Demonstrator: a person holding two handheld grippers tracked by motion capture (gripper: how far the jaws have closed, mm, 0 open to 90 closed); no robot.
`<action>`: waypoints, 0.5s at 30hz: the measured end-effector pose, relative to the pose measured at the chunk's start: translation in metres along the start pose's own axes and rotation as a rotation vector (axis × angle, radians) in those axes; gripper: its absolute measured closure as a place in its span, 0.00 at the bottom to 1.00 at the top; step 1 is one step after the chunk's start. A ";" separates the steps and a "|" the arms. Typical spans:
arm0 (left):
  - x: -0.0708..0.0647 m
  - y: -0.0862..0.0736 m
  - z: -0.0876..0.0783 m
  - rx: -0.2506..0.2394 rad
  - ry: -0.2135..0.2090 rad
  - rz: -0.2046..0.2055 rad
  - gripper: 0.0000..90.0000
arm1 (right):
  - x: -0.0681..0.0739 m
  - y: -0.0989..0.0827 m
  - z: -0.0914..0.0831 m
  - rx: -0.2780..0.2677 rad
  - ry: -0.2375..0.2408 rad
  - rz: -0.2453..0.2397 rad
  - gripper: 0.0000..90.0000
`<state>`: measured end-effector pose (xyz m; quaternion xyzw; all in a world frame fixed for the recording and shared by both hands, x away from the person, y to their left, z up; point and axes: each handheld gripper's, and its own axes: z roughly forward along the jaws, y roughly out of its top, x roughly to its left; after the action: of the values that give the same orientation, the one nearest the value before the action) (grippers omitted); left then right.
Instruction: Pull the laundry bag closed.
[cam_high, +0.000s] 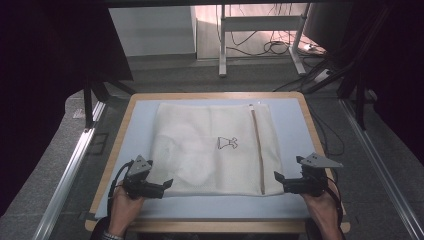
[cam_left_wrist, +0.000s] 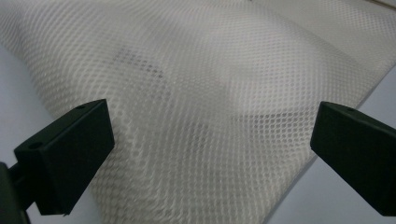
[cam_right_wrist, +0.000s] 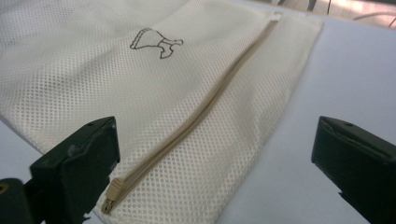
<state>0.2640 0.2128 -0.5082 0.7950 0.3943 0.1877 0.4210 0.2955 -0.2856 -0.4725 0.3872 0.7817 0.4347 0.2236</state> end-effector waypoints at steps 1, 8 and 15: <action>0.000 0.000 0.000 0.000 0.000 0.000 0.00 | 0.000 0.000 0.000 0.000 0.000 0.000 0.00; 0.005 -0.001 0.001 -0.038 -0.021 -0.024 0.00 | -0.005 -0.001 0.003 0.016 0.055 0.025 0.00; 0.004 0.002 0.001 -0.009 0.008 -0.024 0.02 | -0.007 -0.001 0.003 0.023 0.058 0.023 0.00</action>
<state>0.2679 0.2148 -0.5073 0.7876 0.4045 0.1875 0.4253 0.3010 -0.2898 -0.4751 0.3860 0.7883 0.4394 0.1911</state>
